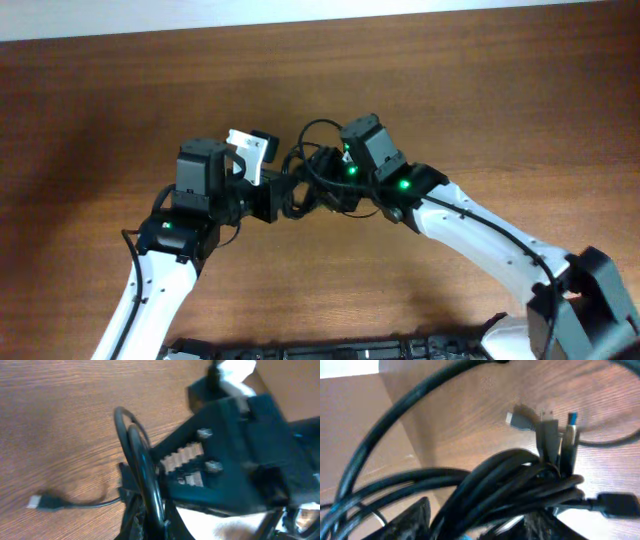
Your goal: Untangle cables
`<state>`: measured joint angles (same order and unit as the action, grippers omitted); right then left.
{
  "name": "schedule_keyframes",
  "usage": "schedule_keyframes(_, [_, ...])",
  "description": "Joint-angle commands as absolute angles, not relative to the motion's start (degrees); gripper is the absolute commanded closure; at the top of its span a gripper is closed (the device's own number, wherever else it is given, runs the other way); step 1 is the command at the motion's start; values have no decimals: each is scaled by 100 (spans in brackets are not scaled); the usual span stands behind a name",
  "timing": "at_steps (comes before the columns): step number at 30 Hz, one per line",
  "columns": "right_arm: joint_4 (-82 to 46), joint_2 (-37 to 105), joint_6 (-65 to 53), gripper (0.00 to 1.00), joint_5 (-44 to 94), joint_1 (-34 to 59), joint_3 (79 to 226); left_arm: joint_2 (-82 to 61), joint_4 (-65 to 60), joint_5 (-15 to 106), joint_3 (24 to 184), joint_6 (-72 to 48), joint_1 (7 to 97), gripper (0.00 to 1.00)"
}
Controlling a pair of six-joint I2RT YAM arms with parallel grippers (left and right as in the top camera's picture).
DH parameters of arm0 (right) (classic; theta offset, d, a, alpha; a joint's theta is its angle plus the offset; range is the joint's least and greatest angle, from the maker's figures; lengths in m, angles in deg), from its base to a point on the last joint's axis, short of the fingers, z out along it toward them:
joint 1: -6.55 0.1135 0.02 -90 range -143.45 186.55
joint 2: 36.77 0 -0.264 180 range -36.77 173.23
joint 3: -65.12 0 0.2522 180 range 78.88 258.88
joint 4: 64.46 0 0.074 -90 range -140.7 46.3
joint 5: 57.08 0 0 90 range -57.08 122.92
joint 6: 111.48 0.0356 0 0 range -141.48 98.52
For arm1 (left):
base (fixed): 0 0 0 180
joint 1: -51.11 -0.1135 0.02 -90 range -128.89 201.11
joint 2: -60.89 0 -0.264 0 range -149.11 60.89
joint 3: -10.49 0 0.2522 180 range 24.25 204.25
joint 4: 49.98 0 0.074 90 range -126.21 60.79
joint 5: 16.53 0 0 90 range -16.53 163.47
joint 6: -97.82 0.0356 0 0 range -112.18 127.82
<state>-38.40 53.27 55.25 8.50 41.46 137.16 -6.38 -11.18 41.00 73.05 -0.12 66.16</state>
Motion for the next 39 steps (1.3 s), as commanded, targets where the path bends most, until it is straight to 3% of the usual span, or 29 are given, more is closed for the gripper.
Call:
schedule_keyframes(1, [-4074,5500,5853,71,865,4216,13760,-535,-1196,3569,7349,-21,6651,100])
schedule_keyframes(3, [-4067,5500,5767,96,788,4216,13760,-535,-1196,3573,7349,-21,6651,100])
schedule_keyframes(6, [-4011,5498,4377,96,788,4160,13760,-533,-1297,3753,7349,-23,6579,100])
schedule_keyframes(14, [-3178,4167,1201,96,640,3792,13760,-531,-1024,4627,7349,-1339,4940,100])
schedule_keyframes(19, [-2369,3270,972,96,1789,3792,13760,-531,-21,5615,7346,-1732,4940,100])
schedule_keyframes(24, [-795,3216,2513,96,3232,3792,13760,-531,-134,5853,7346,-3197,4981,100])
schedule_keyframes(26, [-798,3218,2513,69,3162,3808,13760,-531,-877,4207,7346,-1079,5132,100])
schedule_keyframes(29, [-826,3244,2508,55,2950,3808,13760,-531,-1085,1788,7346,1459,5322,100])
schedule_keyframes(33, [-1071,3504,989,48,2404,3808,13760,-531,-1135,1611,7349,1667,5348,100])
schedule_keyframes(37, [-1910,3767,-156,37,432,3808,13760,-531,-1129,1425,7349,1671,5348,100])
schedule_keyframes(39, [-2140,3867,-1297,33,-363,3808,13760,-531,-1135,1427,7346,1673,5348,100])
